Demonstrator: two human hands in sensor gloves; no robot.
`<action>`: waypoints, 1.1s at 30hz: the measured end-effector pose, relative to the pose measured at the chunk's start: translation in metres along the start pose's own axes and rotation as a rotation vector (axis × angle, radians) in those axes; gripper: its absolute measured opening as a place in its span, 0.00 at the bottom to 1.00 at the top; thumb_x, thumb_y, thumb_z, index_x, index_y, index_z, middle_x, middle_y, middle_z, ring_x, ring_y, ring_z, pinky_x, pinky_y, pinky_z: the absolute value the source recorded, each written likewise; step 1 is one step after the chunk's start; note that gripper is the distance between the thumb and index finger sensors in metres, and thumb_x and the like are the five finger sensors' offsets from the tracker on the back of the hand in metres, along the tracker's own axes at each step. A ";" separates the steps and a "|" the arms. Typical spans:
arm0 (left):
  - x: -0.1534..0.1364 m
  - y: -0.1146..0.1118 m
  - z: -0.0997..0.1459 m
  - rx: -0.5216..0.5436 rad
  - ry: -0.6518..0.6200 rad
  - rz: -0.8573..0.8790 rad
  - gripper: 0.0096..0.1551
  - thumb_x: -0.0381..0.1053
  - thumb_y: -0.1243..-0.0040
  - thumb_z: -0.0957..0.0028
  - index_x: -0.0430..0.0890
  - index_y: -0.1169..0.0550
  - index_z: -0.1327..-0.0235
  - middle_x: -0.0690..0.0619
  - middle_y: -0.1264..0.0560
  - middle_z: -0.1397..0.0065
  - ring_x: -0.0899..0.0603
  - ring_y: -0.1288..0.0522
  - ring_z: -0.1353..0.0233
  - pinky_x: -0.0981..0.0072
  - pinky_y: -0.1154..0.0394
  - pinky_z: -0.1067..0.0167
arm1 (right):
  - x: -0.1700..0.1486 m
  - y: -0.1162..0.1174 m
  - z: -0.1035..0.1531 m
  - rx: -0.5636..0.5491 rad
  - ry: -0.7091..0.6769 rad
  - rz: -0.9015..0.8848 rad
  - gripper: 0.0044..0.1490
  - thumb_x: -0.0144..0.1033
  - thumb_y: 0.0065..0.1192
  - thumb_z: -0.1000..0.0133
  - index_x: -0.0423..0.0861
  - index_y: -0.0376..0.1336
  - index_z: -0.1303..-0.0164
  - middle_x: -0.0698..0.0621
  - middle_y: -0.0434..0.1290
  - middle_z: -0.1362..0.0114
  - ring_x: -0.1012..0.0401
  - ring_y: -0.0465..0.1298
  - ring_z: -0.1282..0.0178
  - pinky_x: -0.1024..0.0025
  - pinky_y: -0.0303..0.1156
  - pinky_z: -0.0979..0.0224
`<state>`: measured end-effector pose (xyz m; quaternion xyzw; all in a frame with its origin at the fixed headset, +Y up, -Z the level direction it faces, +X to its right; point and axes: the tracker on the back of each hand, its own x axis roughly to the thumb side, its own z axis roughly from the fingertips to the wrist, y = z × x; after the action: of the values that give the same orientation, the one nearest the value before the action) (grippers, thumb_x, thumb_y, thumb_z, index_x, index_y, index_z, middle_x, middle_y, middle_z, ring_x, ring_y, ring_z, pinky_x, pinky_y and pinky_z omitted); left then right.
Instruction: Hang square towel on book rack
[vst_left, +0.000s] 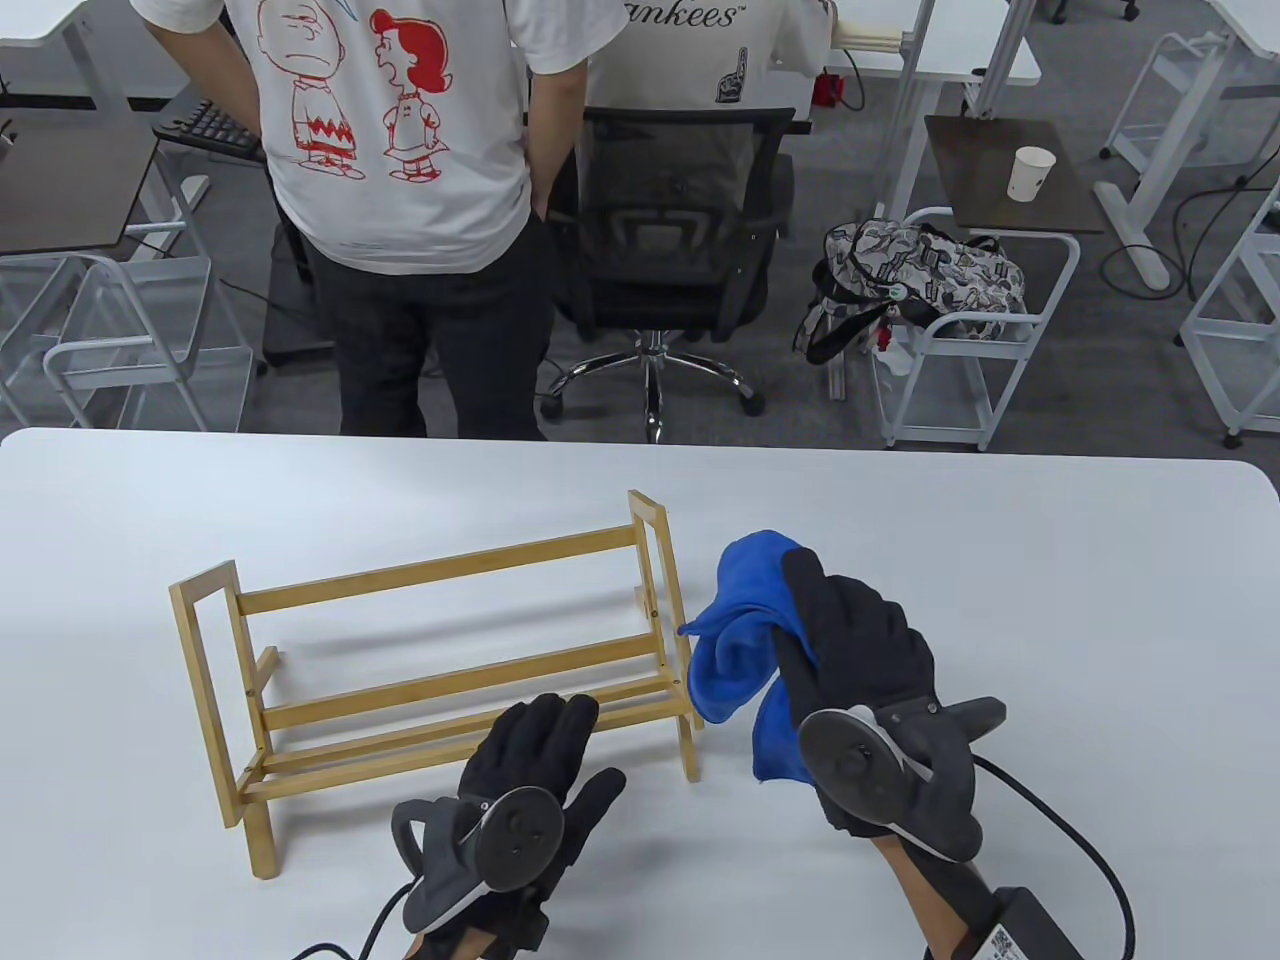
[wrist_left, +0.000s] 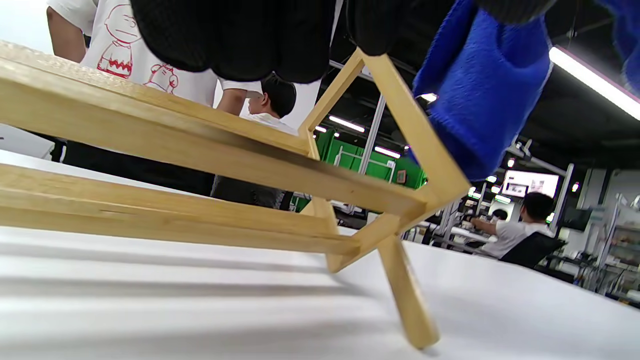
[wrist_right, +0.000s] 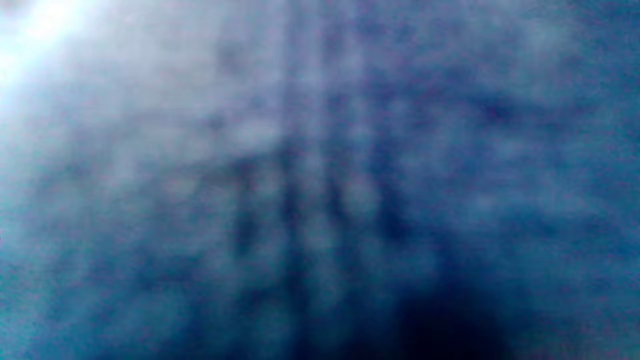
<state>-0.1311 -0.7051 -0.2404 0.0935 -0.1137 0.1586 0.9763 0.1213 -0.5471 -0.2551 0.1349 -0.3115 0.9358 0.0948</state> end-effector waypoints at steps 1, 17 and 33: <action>0.000 0.002 0.001 0.007 -0.002 0.030 0.40 0.76 0.57 0.42 0.60 0.37 0.19 0.49 0.32 0.17 0.36 0.32 0.21 0.43 0.31 0.30 | 0.005 0.001 0.000 -0.003 -0.008 -0.007 0.35 0.35 0.67 0.35 0.39 0.58 0.20 0.33 0.73 0.33 0.44 0.78 0.44 0.52 0.77 0.48; -0.032 0.004 -0.002 -0.139 0.000 0.923 0.37 0.76 0.60 0.41 0.59 0.23 0.29 0.55 0.16 0.35 0.44 0.17 0.36 0.55 0.20 0.43 | 0.078 0.032 -0.006 0.058 -0.163 -0.081 0.35 0.35 0.67 0.35 0.39 0.58 0.19 0.33 0.72 0.32 0.44 0.78 0.43 0.51 0.77 0.47; -0.064 -0.006 -0.004 -0.199 0.072 1.467 0.51 0.80 0.74 0.39 0.47 0.49 0.14 0.43 0.33 0.15 0.35 0.31 0.20 0.46 0.29 0.30 | 0.128 0.061 0.030 0.163 -0.329 -0.088 0.35 0.35 0.67 0.35 0.39 0.57 0.19 0.33 0.72 0.31 0.44 0.77 0.43 0.52 0.77 0.47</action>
<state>-0.1875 -0.7280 -0.2613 -0.1006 -0.1286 0.7620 0.6266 -0.0101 -0.6017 -0.2266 0.3071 -0.2398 0.9181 0.0722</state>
